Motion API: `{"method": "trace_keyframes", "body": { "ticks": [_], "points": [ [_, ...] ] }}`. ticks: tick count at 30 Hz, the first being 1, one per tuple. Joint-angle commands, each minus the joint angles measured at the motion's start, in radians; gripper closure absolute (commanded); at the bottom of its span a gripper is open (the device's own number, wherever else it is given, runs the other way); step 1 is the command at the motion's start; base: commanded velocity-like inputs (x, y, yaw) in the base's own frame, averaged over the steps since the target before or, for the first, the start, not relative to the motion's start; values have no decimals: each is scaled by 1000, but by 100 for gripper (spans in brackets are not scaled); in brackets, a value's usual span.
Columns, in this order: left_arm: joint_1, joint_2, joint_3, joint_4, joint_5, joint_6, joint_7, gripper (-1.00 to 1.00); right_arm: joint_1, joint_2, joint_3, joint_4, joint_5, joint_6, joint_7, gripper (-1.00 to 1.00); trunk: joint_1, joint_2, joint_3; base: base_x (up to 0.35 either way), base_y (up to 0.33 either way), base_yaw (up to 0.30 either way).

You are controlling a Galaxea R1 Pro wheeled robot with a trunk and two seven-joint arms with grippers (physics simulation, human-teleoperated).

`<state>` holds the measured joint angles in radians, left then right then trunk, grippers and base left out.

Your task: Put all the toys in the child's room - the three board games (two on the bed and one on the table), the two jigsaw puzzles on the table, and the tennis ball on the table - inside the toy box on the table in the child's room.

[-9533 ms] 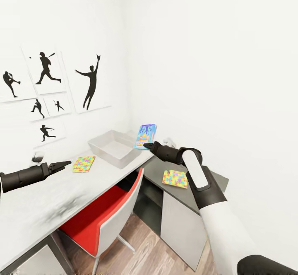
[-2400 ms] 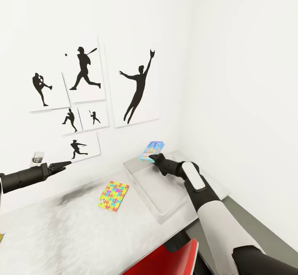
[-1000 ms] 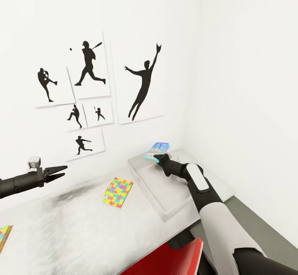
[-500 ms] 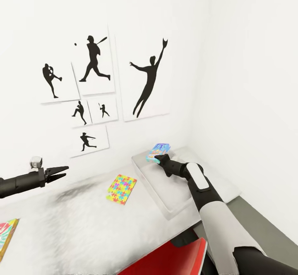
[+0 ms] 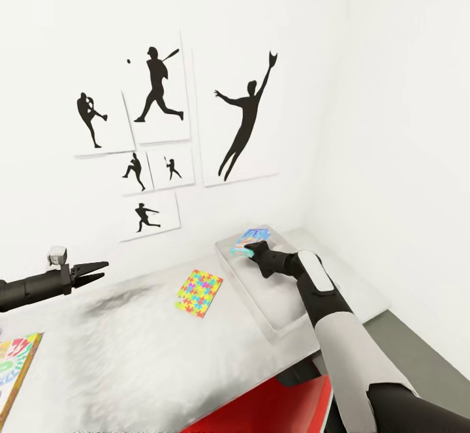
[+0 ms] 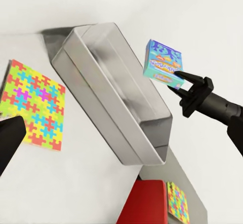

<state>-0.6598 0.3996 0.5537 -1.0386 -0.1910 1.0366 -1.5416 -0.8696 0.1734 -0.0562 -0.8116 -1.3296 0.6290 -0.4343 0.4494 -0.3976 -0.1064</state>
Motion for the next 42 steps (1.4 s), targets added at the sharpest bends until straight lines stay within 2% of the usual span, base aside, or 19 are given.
{"method": "trace_keyframes", "body": {
  "ticks": [1, 9, 32, 36, 42],
  "points": [
    [-1, 0, 2, 0, -11, 10, -9, -100, -1, 1, -5, -1, -13, 2, -11, 100, 1, -2, -4, 0, 0, 24],
    [-1, 1, 2, 0, -10, 10, -9, -100, -2, 1, -22, -1, -45, 3, -12, 100, 1, -2, -11, 0, 0, 5],
    [-1, 2, 2, -1, -10, 11, -9, -100, -32, 1, -25, -1, -42, 0, -13, 100, 1, -2, -47, 0, 0, 0],
    [-1, 2, 2, -1, -10, 11, -9, -100, -34, -8, -25, 0, -41, -1, -15, 100, 1, -2, -53, 0, 0, 0],
    [-1, 2, 2, -1, -10, 11, -9, -100, -54, -15, -32, 2, -43, -2, -59, 100, 1, -2, -63, 0, 0, 0]
  ]
}}
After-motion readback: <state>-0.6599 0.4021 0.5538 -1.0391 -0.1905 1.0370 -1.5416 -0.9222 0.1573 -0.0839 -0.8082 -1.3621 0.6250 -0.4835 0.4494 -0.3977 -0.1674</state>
